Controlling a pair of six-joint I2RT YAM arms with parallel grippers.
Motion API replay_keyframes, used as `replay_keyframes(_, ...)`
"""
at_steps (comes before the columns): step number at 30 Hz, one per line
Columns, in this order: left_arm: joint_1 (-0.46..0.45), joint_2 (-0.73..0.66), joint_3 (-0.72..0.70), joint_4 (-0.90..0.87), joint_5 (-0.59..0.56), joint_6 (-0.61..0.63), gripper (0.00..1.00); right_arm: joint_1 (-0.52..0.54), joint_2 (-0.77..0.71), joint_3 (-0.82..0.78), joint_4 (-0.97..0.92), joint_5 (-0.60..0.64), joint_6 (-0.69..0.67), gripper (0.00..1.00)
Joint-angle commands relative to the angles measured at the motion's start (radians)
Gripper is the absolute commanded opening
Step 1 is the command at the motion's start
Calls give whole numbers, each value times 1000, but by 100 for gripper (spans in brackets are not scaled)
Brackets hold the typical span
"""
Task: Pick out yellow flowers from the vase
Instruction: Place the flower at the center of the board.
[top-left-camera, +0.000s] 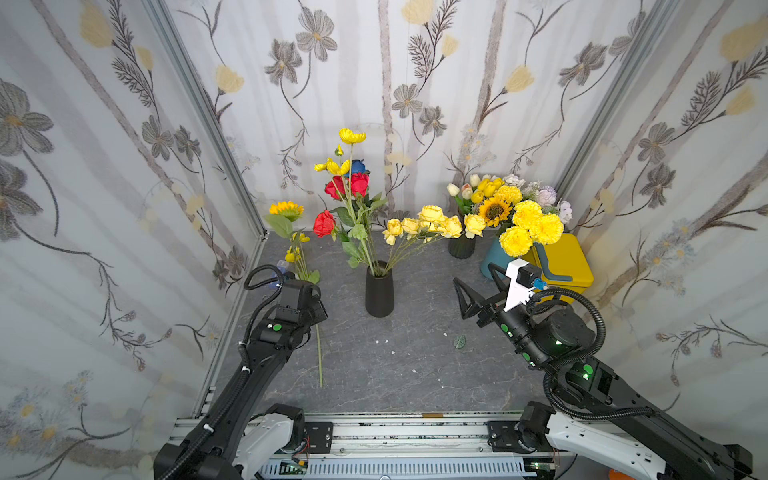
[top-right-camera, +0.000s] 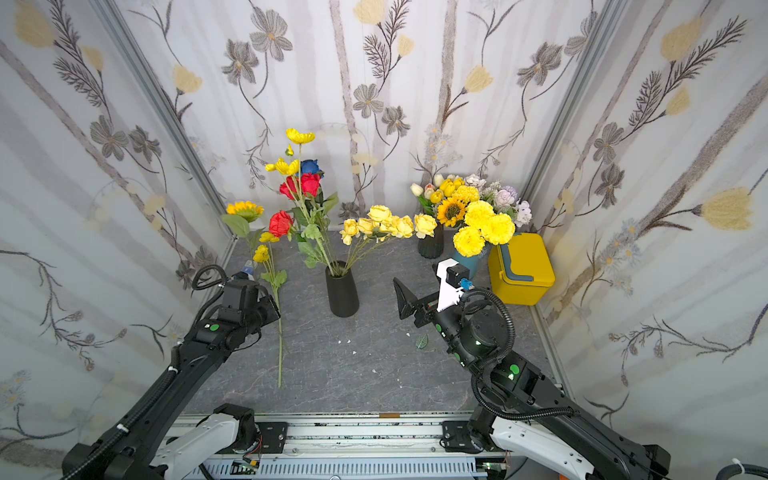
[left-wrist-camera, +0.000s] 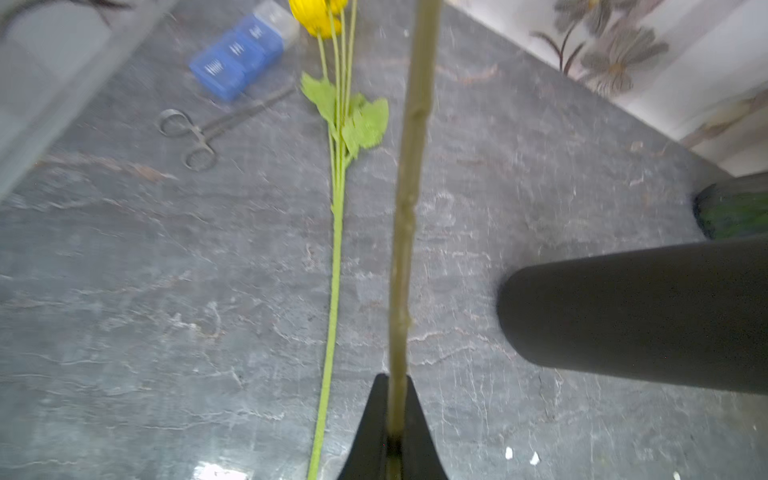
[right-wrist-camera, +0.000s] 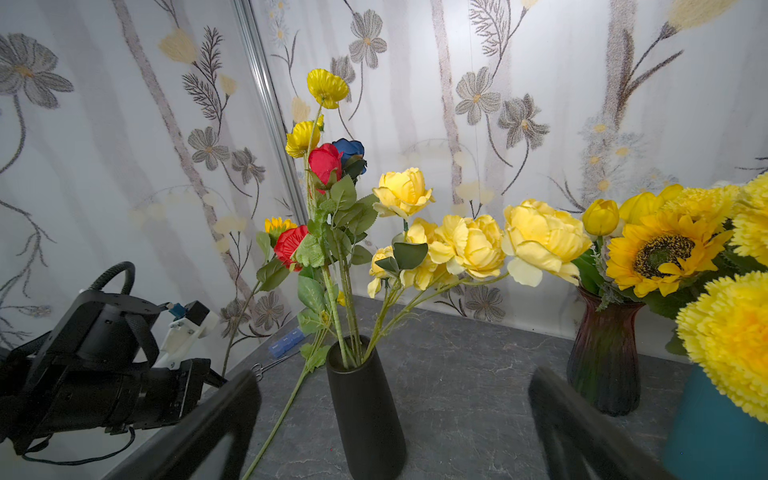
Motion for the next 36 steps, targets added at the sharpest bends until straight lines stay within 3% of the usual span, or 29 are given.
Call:
replay_keyframes(1, 14, 78, 4, 44, 121, 50, 0, -2, 6, -3, 28, 2, 4, 100)
replay_keyframes(7, 20, 227, 11, 52, 168, 95, 0, -3, 22, -6, 51, -7, 1, 100)
replay_keyframes(16, 20, 405, 31, -5, 145, 137, 0, -7, 36, -6, 54, -14, 4, 100)
replay_keyframes(28, 53, 469, 53, -37, 77, 141, 3, -8, 37, -10, 60, -16, 13, 100)
replay_keyframes(32, 67, 465, 55, -38, 72, 142, 21, -8, 36, -16, 61, -19, 21, 100)
replay_keyframes(36, 69, 457, 56, -41, 67, 142, 30, -9, 45, -18, 69, -29, 40, 100)
